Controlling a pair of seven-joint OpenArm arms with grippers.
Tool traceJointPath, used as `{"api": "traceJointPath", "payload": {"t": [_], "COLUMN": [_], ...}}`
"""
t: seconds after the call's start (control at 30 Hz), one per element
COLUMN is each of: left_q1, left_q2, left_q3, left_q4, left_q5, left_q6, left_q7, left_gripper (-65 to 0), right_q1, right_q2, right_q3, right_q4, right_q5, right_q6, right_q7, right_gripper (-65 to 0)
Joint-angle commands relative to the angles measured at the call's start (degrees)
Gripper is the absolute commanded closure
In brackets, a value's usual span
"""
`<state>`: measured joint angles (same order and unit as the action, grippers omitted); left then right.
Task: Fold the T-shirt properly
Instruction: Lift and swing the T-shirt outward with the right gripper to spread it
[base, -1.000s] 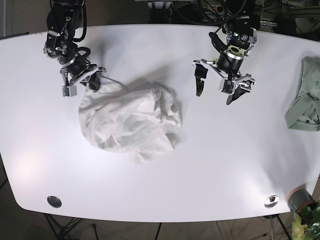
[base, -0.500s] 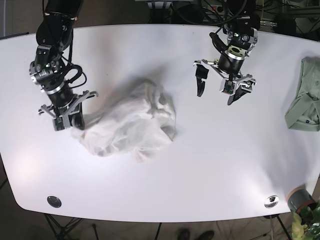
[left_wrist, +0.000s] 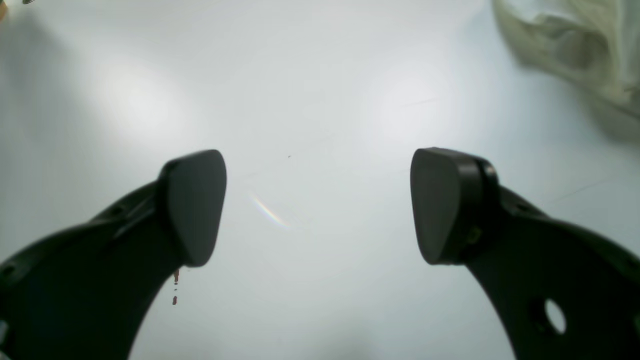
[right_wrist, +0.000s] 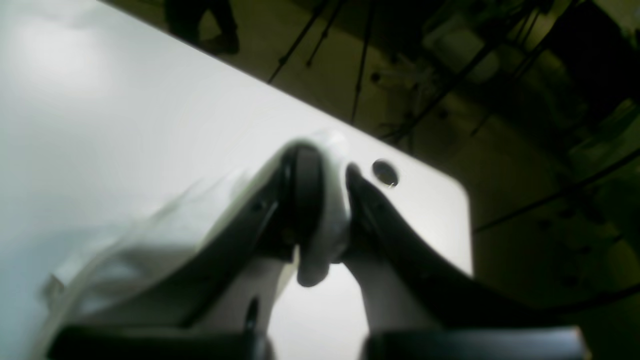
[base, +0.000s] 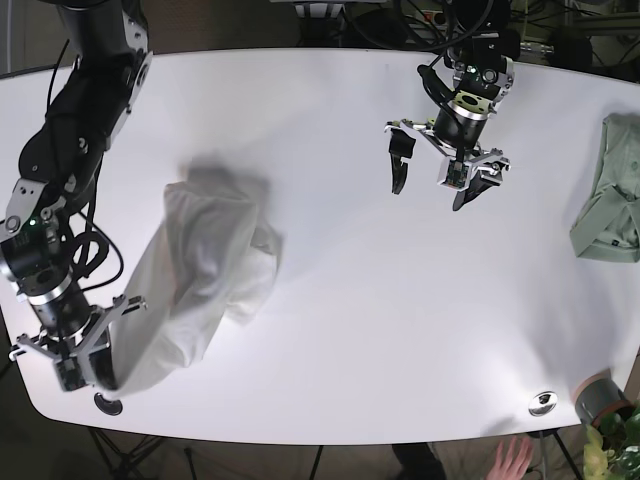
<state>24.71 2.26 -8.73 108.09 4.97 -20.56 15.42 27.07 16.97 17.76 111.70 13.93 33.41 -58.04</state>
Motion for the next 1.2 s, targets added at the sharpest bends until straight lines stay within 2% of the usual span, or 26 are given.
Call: {"api": "traceJointPath", "payload": {"t": [0.0,0.17,0.47,0.77,0.93,1.17], "left_q1": [-0.14,-0.23,-1.10,-2.78,-3.74,-3.74], "left_q2": [-0.11,-0.11,-0.11,-0.28,-0.28,-0.28], "left_q3": [-0.02,-0.02,-0.02,-0.02,-0.02,-0.02], "left_q4": [1.31,1.31,2.19,3.16,3.16,3.16], "left_q5": [-0.71,-0.71,-0.71,-0.71,-0.71,-0.71], "left_q6": [0.12,0.12,0.12,0.12,0.12,0.12], "left_q7": [-1.57,-1.57,-1.49,-1.22,-1.22,-1.22], "left_gripper": [-54.0,-54.0,-54.0,-54.0,-54.0,-54.0], "right_q1": [5.50,15.26,30.38,47.44,47.73,47.73], "right_q2": [0.83,0.83,0.65,-0.93,-2.33,-2.51], "right_q3": [0.04,-5.32,-15.17,-21.58,-23.78,-25.01], "right_q4": [0.96,0.87,0.34,-9.41,-16.27,-17.77], "right_q5": [0.70,0.26,0.26,0.18,0.26,0.35], "right_q6": [1.01,1.19,1.10,1.19,1.27,1.27], "right_q7": [-1.43,-5.04,-6.79,-6.79,-6.79,-6.79], "right_gripper": [-2.1,-2.1,-2.1,-2.1,-2.1,-2.1]}}
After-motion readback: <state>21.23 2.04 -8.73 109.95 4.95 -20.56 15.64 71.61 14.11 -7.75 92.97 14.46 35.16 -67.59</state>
